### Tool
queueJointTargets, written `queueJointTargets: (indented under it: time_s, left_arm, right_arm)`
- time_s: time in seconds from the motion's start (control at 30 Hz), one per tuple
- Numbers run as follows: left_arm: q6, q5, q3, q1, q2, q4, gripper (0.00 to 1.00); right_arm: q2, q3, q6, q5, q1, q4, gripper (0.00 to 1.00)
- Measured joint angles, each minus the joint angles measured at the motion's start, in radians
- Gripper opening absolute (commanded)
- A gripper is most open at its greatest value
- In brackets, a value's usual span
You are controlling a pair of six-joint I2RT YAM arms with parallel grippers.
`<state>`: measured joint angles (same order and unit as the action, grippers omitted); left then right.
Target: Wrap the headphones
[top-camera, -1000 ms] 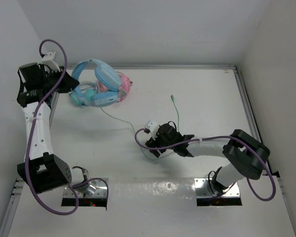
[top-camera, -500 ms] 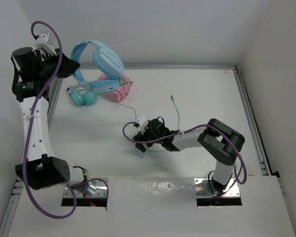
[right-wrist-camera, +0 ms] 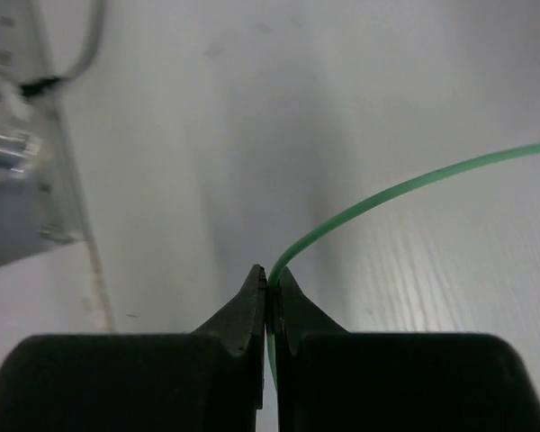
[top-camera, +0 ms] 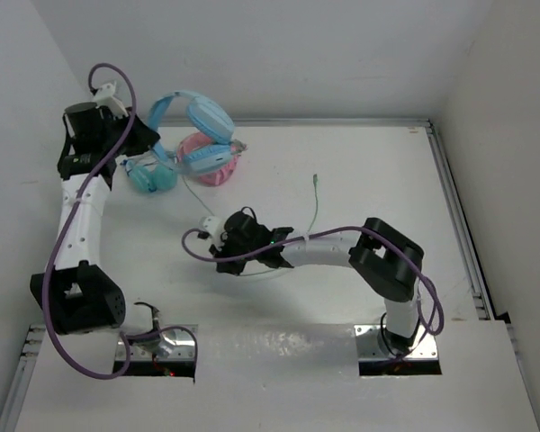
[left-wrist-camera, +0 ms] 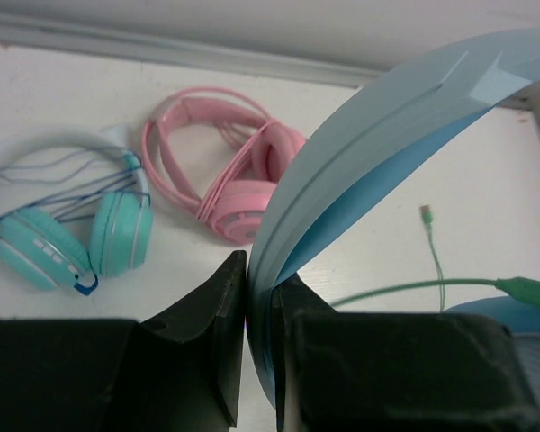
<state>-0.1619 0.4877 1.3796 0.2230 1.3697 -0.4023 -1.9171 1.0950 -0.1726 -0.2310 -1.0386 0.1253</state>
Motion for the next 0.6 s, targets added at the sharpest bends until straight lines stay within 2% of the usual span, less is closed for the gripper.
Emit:
queueJointTargets:
  time_s: [0.1,0.3,0.47,0.6]
  left_arm:
    - [0.016,-0.102,-0.039,-0.056,0.037,0.017,0.00]
    - [0.076,-0.315,-0.104,-0.159,0.091,0.059,0.00]
    - [0.145,-0.481,-0.164,-0.305,0.104,0.097,0.00]
    - [0.217,-0.576,-0.233,-0.392,0.104,0.132,0.00]
  right_arm:
    - [0.027,0.121,0.062,-0.019,-0.071,-0.100,0.00]
    - [0.201,0.159,0.147,-0.037,-0.088,-0.264,0.00]
    - [0.241,0.307,0.228,0.082,-0.068,-0.380,0.00]
    - [0.314,0.343,0.264,0.199,-0.026,-0.435,0.00]
